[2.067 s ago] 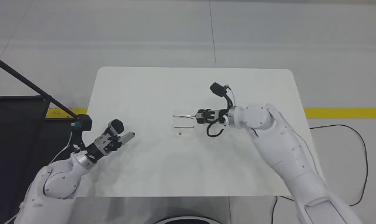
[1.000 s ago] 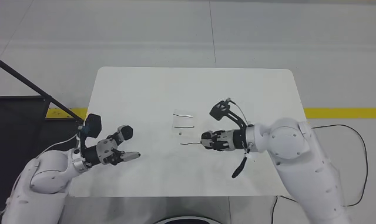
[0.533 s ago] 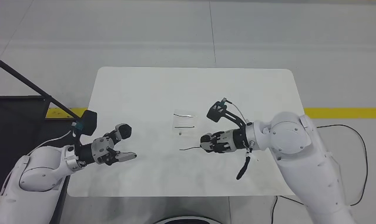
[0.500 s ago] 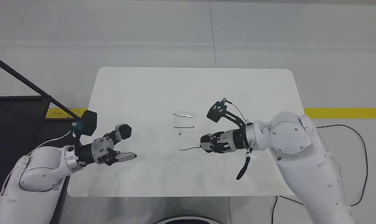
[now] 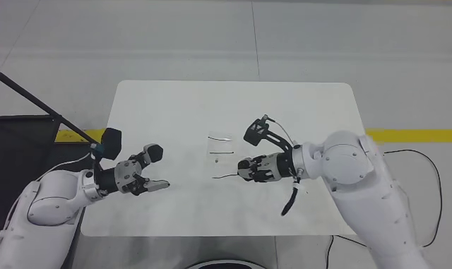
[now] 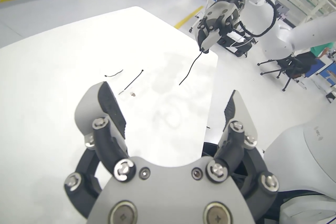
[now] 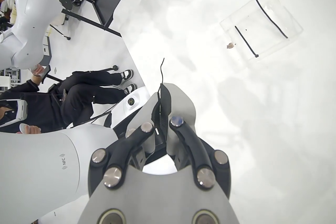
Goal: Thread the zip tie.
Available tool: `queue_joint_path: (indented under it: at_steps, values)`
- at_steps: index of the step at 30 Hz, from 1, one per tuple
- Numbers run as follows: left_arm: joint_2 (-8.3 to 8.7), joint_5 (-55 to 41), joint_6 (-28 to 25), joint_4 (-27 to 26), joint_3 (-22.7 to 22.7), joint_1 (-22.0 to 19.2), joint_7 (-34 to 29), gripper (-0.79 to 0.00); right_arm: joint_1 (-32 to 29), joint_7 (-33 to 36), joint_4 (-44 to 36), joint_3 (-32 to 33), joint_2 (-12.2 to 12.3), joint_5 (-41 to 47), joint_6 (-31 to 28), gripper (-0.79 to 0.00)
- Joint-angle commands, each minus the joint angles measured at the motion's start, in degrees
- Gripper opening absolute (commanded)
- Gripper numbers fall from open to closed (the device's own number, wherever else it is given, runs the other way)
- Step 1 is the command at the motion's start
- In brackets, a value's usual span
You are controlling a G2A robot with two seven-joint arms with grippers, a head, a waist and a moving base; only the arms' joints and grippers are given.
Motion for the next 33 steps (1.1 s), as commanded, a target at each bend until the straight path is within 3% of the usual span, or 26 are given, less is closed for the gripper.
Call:
queue_joint_path:
  at_steps: [1,7,15,26,33]
  values:
    - [0.18,1.16,-0.16,-0.19,2.47,-2.64,-1.12,0.0,2.8,1.31,1.53,-1.08,-0.18,0.58,0.12,-0.785]
    - [2.5,4.15,-0.16,-0.03,12.29,-11.34,-1.97,0.0,12.2,6.77,7.6,-6.54,-1.35,6.88,-3.2,-0.785]
    - [7.01,-1.75,-0.16,1.94,24.49,-21.08,-1.97,0.0,21.32,6.77,14.24,-13.05,-2.35,14.58,-5.63,-0.785]
    - [7.01,-1.75,-0.16,1.94,24.49,-21.08,-1.97,0.0,21.47,6.77,14.39,-13.17,-2.38,14.88,-5.6,-0.785]
    - [6.54,0.94,1.48,1.46,27.38,-22.39,0.33,-0.012,20.62,4.43,12.43,-14.01,-2.25,12.97,-4.65,-0.785]
